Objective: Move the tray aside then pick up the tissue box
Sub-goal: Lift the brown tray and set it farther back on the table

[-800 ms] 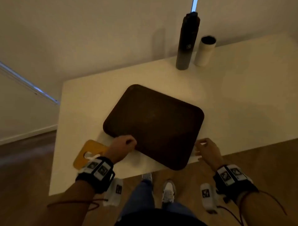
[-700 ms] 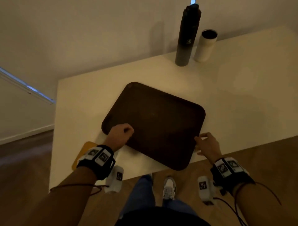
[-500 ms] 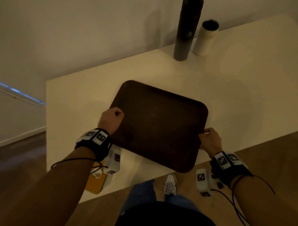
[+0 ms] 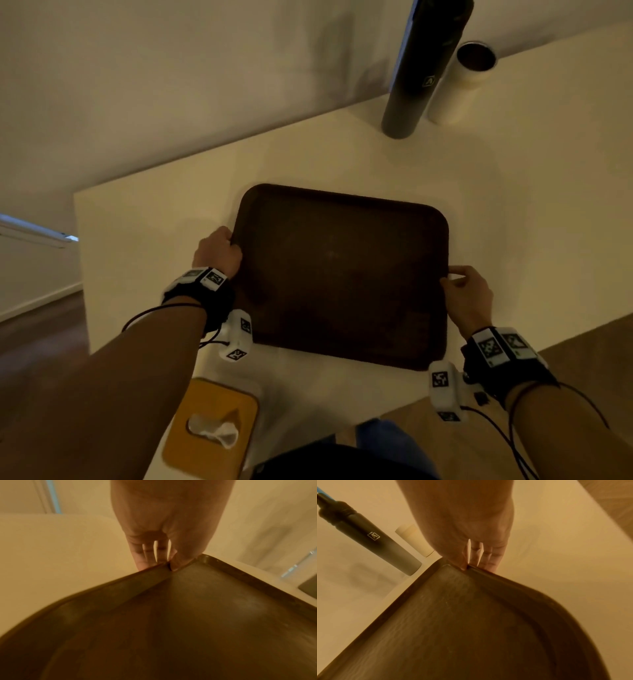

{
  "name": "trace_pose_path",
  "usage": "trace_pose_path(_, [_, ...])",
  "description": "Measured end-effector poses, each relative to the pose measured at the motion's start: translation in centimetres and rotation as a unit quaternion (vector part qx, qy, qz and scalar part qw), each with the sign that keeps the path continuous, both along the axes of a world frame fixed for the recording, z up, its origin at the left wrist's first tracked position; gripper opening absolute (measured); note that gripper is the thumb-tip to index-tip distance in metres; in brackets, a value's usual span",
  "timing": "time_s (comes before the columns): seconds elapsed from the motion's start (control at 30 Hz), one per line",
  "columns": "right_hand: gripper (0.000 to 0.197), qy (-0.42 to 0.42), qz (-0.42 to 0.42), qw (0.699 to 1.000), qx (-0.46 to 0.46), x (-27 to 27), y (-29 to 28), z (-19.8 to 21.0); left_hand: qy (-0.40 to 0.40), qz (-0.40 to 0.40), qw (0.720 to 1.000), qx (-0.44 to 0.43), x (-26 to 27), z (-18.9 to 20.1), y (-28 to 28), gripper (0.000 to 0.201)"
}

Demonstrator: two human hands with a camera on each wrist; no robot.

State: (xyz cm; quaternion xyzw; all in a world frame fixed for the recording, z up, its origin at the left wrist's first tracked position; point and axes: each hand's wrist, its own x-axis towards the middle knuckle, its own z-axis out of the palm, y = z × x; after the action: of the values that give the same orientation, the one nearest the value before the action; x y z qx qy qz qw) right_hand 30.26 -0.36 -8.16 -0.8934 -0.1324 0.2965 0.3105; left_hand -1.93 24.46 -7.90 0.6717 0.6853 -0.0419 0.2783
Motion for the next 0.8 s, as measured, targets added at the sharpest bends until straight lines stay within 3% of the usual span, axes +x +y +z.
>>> trace_pose_path(0.2, [0.031, -0.019, 0.015, 0.999, 0.042, 0.8, 7.0, 0.2, -0.03, 0.081, 0.996, 0.01, -1.7, -0.4, 1.8, 0.032])
trace_pose_path(0.37, [0.036, -0.034, 0.065, 0.996, 0.048, 1.7, 13.4, 0.2, -0.058, 0.134, 0.989, 0.029, -2.6, -0.6, 3.1, 0.051])
trace_pose_path(0.57, [0.042, -0.047, 0.111, 0.992, 0.046, 2.6, 19.3, 0.6, -0.087, 0.188, 0.978, 0.034, -3.1, -1.4, 5.0, 0.057])
trace_pose_path(0.8, [0.042, -0.044, 0.115, 0.991, 0.051, 3.9, 23.7, 0.5, -0.1, 0.204, 0.973, 0.041, -2.4, -1.9, 7.4, 0.056])
